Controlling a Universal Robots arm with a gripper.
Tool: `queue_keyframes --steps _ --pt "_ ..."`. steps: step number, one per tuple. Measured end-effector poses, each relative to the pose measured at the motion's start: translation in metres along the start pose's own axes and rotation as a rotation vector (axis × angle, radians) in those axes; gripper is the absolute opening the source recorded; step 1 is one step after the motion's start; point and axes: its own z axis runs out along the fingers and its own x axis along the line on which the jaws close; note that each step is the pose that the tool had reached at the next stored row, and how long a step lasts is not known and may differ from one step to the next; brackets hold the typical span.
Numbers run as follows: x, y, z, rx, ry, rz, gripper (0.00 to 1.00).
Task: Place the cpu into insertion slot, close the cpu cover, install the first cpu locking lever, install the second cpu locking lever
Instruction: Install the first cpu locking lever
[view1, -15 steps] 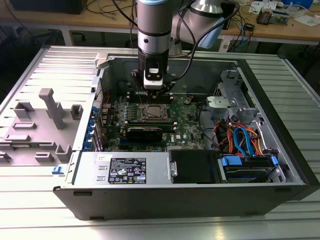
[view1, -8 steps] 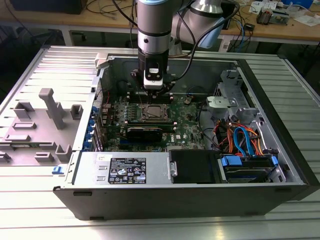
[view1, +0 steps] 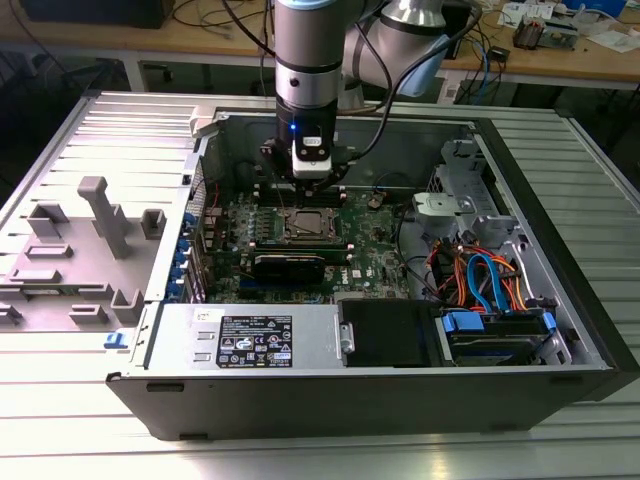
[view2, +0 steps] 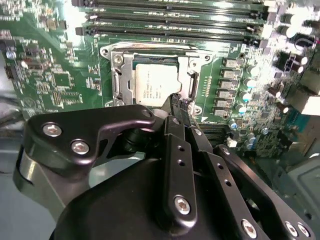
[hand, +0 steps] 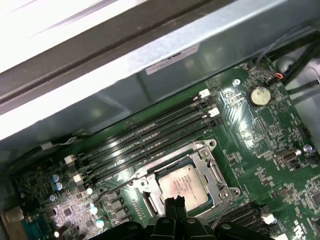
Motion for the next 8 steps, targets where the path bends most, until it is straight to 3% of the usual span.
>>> queue_keyframes --steps 8 --pt "0.0123 -0.0058 0.0000 -0.0005 0.0003 -0.015 0.11"
